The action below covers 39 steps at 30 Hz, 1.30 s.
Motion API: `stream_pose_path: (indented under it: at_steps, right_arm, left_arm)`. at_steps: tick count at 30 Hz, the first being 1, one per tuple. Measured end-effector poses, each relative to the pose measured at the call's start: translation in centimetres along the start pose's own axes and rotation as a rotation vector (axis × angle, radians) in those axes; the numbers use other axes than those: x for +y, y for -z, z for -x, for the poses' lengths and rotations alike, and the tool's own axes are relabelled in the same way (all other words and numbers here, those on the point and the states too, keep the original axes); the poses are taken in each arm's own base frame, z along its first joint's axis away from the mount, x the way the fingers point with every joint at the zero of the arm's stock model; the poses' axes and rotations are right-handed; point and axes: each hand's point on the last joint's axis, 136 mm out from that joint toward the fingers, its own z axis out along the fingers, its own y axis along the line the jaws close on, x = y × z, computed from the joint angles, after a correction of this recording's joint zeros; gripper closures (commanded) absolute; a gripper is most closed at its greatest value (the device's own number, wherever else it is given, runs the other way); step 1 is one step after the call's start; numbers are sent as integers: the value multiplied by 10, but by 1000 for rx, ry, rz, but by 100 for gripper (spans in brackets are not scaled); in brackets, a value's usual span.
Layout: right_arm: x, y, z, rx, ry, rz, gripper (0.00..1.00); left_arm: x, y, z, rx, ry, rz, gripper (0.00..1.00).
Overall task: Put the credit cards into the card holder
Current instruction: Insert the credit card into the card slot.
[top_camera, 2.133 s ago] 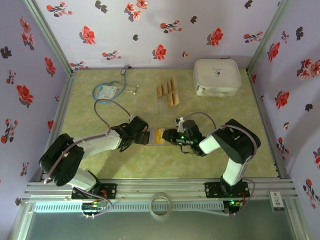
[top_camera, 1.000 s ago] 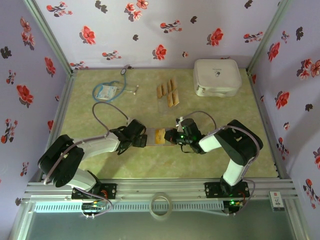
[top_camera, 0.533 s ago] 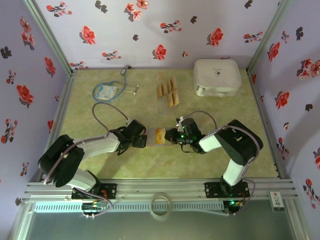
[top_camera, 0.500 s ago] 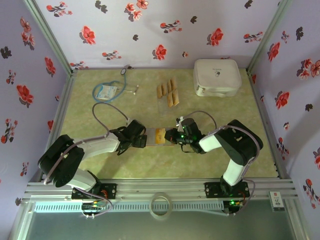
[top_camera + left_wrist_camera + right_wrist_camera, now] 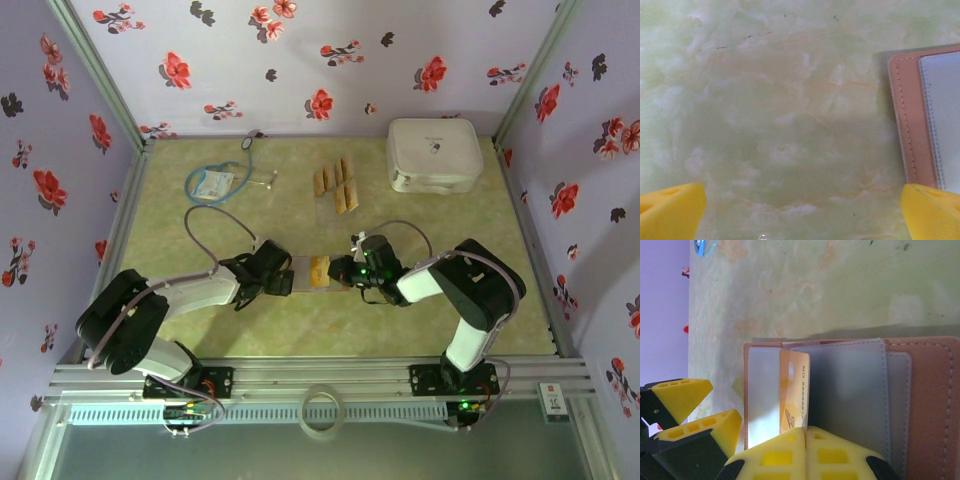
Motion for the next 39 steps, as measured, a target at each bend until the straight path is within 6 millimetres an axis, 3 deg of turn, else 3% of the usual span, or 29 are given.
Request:
stream_pose_path:
  at_steps: [6,13,23,39]
  right_arm:
    - [1,-2,-3,8,5,0,93]
    - [4,-2,-3,2,12,5,77]
    - [4,6,-1,4,26,-52,67]
    - [5,5,-7,66,74,-178,66]
  left_arm:
    - [0,0,0,-2,1,-1,0]
    - [1,-1,-2,1,0,0,0]
    - [4,-2,-1,-1,20,-4,0]
    - [15,0,4,-20,90,-25,0]
